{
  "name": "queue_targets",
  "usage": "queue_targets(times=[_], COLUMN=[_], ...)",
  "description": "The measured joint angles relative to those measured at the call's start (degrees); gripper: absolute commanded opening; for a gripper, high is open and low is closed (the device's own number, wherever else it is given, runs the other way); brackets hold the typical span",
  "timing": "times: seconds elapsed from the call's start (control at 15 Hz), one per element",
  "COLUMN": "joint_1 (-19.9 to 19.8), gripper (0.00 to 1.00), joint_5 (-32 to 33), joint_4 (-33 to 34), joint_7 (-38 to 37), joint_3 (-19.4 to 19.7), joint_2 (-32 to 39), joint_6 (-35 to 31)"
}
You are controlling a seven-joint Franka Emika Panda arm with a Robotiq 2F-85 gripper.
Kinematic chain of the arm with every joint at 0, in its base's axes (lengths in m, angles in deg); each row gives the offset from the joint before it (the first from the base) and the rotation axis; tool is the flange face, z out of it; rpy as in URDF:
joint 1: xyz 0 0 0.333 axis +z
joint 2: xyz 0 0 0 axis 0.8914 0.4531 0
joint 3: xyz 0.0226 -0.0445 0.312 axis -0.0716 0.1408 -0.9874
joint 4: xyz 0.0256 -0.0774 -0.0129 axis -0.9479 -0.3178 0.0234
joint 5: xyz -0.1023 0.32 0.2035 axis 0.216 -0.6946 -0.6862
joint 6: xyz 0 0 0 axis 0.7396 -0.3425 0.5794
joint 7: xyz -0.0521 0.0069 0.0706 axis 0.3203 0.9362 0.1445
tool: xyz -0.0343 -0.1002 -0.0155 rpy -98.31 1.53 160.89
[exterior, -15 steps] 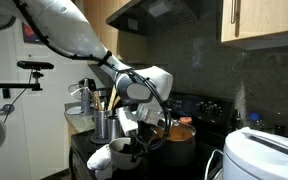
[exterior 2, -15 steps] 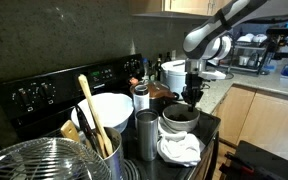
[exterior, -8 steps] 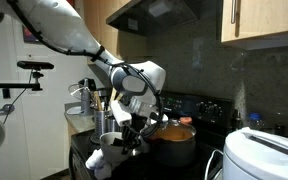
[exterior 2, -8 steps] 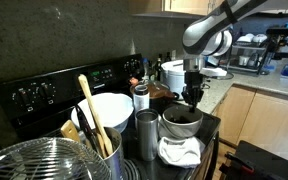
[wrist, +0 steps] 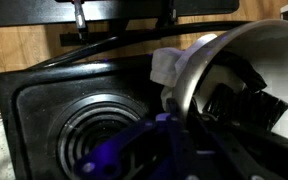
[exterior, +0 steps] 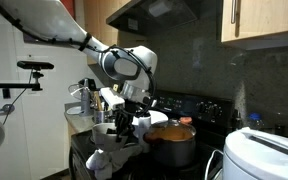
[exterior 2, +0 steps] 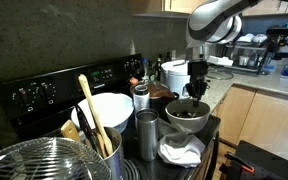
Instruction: Pour the contents of the grey bowl into the big white bowl
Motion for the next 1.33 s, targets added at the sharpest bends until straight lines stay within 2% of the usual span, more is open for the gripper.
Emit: queue_targets(times=[0.27,0.73,1.0,1.33], joint_1=[0.5,3.5,5.1,6.5], gripper=[0.05,0.05,0.05,0.05], joint_5=[1.8,2.9,2.9,2.9], joint_4=[2.3,14.4,23.4,36.8], joint_7=[-0.1,-0.2,-0.2,-0.3], joint_3=[-1.2,-4.2,-5.0,-6.7], joint_2=[-2.9,-1.7,3.6,13.9], joint_6=[0.9,3.2,3.9,4.9])
